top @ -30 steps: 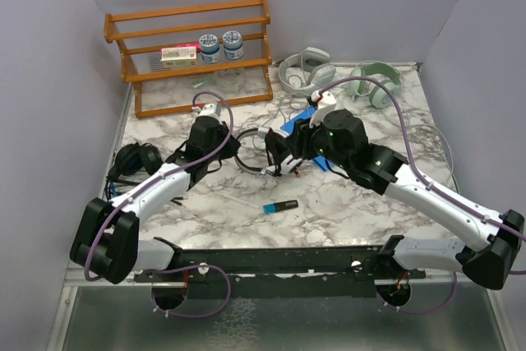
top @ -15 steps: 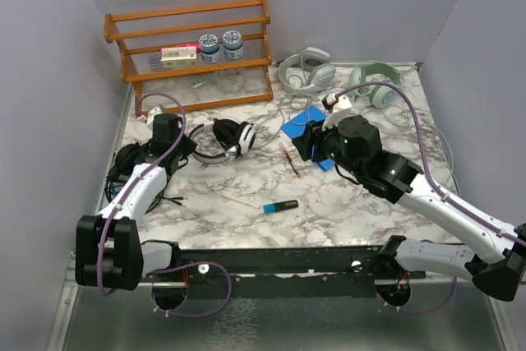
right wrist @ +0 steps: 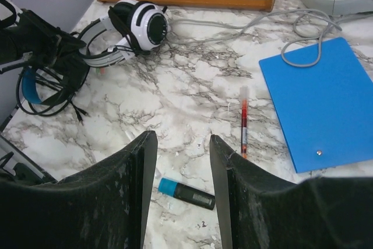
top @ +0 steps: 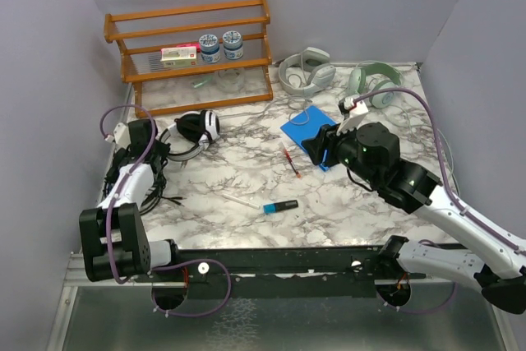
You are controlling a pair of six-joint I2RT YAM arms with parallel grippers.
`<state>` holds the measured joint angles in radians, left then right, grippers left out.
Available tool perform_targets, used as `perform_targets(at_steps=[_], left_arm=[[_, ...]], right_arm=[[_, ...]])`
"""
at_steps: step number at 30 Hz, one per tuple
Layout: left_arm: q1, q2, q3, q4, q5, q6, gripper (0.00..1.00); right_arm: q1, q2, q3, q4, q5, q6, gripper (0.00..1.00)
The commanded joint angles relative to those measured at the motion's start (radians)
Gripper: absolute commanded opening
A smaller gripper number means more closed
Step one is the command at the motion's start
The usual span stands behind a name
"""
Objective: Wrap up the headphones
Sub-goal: Place the headphones at the center of the board.
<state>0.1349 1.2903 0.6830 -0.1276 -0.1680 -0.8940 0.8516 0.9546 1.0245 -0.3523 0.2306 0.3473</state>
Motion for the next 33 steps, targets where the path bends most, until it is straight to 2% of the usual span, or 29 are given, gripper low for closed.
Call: perform_targets(at_steps=[1,4,7,10,14,18,25,27,28,29,30,33], left_arm=[[0.088,-0.007,0.022,0.094,0.040,-0.050,0.00],[0.118,0.007,0.040,0.105,0.093,-0.028,0.00],[0.127,0.017,0.061,0.155,0.251,0.012,0.00],[0.127,0.012,0.099,0.135,0.343,0.020,0.00],[0.126,-0.025,0.156,0.070,0.355,0.055,0.00],[0.126,-0.036,0.234,-0.038,0.352,0.084,0.00],[0.127,-0.072,0.289,-0.124,0.333,0.046,0.00],[0.127,-0.078,0.277,-0.121,0.306,0.033,0.00],[0.127,-0.076,0.273,-0.120,0.301,0.028,0.00],[0.127,-0.070,0.272,-0.119,0.304,0.021,0.00],[0.127,-0.062,0.273,-0.117,0.311,0.012,0.00],[0.127,-0.049,0.279,-0.103,0.314,-0.010,0.00]], right_arm=[[0.006,-0.018,-0.020,-0.035,-0.002,0.015,0.50],[0.006,-0.016,-0.025,-0.029,-0.006,0.018,0.50],[0.006,-0.005,-0.025,-0.024,-0.007,0.015,0.50],[0.005,0.014,-0.031,-0.012,-0.024,0.002,0.51],[0.005,0.092,-0.031,0.047,-0.095,-0.064,0.53],[0.005,0.216,-0.017,0.140,-0.096,-0.096,0.57],[0.001,0.376,-0.047,0.483,-0.105,-0.226,0.71],[-0.025,0.446,-0.009,0.530,-0.160,-0.251,0.74],[-0.039,0.483,0.021,0.537,-0.191,-0.256,0.80],[-0.053,0.539,0.049,0.537,-0.204,-0.253,0.96],[-0.063,0.579,0.080,0.532,-0.206,-0.251,0.99],[-0.083,0.681,0.145,0.535,-0.176,-0.250,0.97]])
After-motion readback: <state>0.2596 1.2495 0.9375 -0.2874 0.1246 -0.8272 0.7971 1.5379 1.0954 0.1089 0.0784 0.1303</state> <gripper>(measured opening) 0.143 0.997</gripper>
